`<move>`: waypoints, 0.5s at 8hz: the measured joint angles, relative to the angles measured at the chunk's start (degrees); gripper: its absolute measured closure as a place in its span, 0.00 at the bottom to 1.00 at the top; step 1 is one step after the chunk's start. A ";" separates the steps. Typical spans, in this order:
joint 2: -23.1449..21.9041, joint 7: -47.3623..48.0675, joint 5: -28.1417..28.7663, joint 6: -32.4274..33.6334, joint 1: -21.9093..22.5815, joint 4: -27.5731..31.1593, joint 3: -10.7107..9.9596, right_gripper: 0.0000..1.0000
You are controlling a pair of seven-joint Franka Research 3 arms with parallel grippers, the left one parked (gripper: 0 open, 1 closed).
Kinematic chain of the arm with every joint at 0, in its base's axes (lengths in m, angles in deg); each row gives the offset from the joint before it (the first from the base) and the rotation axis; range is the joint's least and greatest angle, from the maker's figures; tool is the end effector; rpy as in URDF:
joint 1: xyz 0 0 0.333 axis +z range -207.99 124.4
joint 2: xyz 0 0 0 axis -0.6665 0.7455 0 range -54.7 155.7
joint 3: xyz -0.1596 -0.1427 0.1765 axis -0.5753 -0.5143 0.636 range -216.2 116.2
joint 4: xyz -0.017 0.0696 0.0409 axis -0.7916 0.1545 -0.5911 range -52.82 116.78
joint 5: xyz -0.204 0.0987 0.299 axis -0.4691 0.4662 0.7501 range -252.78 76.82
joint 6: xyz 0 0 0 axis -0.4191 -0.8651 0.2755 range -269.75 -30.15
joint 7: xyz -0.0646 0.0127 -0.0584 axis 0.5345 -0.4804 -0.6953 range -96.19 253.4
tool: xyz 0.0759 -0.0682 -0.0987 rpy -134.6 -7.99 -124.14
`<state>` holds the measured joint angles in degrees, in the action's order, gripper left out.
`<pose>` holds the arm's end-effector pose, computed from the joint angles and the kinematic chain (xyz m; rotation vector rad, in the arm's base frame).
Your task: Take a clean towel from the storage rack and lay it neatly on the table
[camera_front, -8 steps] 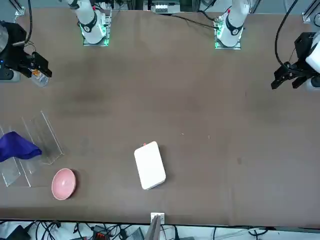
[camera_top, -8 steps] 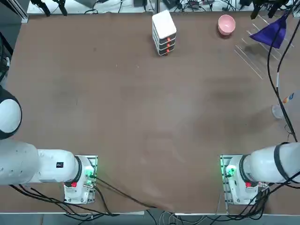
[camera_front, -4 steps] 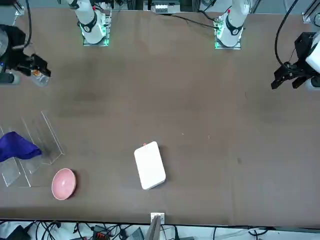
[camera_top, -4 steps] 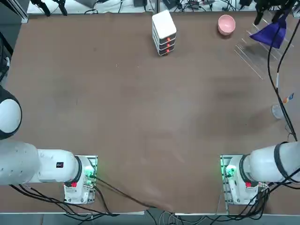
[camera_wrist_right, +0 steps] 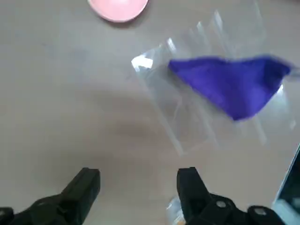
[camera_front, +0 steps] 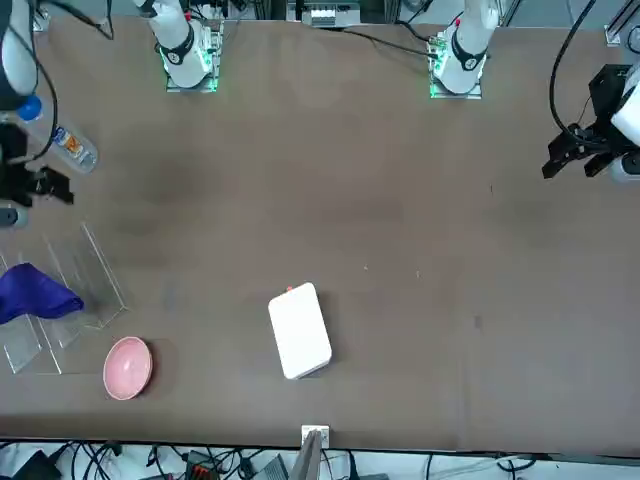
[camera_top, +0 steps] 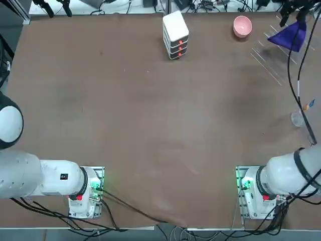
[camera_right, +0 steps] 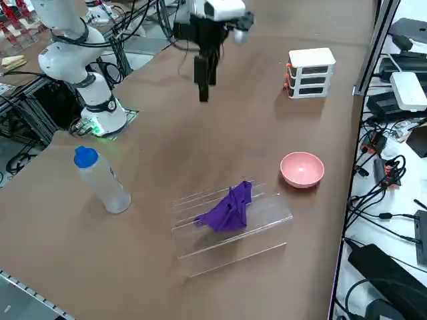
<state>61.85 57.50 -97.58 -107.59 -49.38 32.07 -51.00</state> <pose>0.5887 -0.1083 0.4466 2.9564 0.3808 -0.0717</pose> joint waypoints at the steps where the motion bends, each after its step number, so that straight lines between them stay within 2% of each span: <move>1: 2.15 -6.20 -0.03 -3.86 -2.45 -1.36 -0.08 0.00; 4: 7.91 -21.15 0.51 -14.85 -9.60 -4.42 -0.15 0.00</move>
<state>69.76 36.35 -97.07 -122.44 -58.98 27.65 -51.15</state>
